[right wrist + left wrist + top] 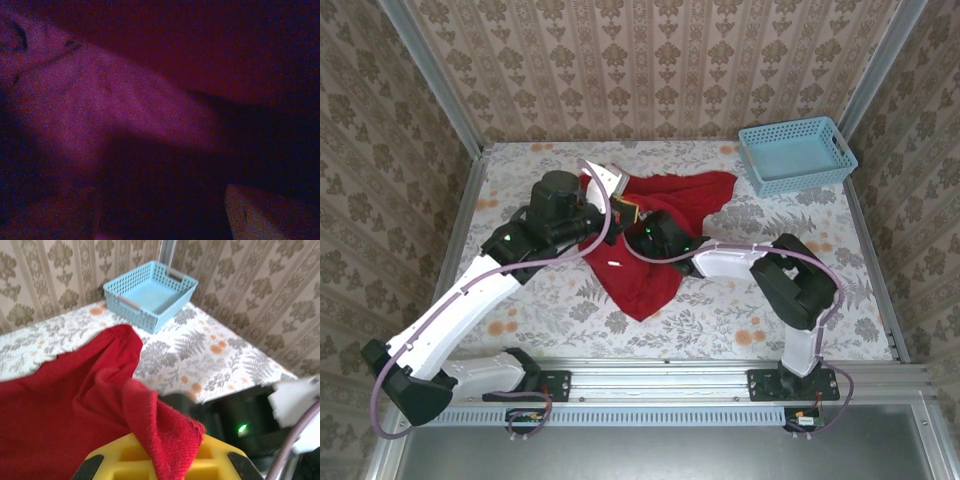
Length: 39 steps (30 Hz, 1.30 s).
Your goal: Fold the inside-out t-shirt
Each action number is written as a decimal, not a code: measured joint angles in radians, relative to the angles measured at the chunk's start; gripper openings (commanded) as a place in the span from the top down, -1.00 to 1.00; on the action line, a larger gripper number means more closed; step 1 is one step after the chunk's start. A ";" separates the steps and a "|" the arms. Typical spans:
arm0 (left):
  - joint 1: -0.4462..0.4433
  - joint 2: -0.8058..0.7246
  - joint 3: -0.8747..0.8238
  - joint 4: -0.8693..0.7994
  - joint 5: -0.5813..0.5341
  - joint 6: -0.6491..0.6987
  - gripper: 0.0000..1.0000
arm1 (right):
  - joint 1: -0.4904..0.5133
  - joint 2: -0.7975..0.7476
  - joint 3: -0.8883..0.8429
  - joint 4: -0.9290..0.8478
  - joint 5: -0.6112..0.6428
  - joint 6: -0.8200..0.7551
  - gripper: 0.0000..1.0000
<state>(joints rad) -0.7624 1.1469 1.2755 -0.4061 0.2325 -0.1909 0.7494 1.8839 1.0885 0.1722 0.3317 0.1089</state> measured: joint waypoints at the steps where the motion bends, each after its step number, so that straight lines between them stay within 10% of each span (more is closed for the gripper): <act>1: -0.002 0.005 0.025 -0.004 0.000 -0.004 0.97 | 0.004 0.013 0.014 -0.005 0.014 0.000 -0.39; 5: -0.010 0.013 0.093 -0.008 0.016 -0.026 0.95 | 0.013 0.055 0.074 -0.049 0.058 0.003 -0.47; 8: -0.018 0.021 0.130 -0.006 0.040 -0.045 0.95 | 0.005 0.090 0.140 -0.099 0.077 0.016 -1.00; 33: -0.064 0.109 0.310 -0.018 -0.024 -0.105 0.97 | -0.115 0.662 1.155 -0.947 0.124 0.222 -0.99; 39: -0.063 0.128 0.323 -0.026 -0.065 -0.105 0.97 | -0.117 0.712 1.252 -1.019 0.117 0.232 -0.68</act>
<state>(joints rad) -0.8257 1.2747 1.5990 -0.4316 0.1677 -0.2958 0.6327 2.5958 2.3405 -0.8471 0.4484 0.3408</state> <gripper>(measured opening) 0.060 0.880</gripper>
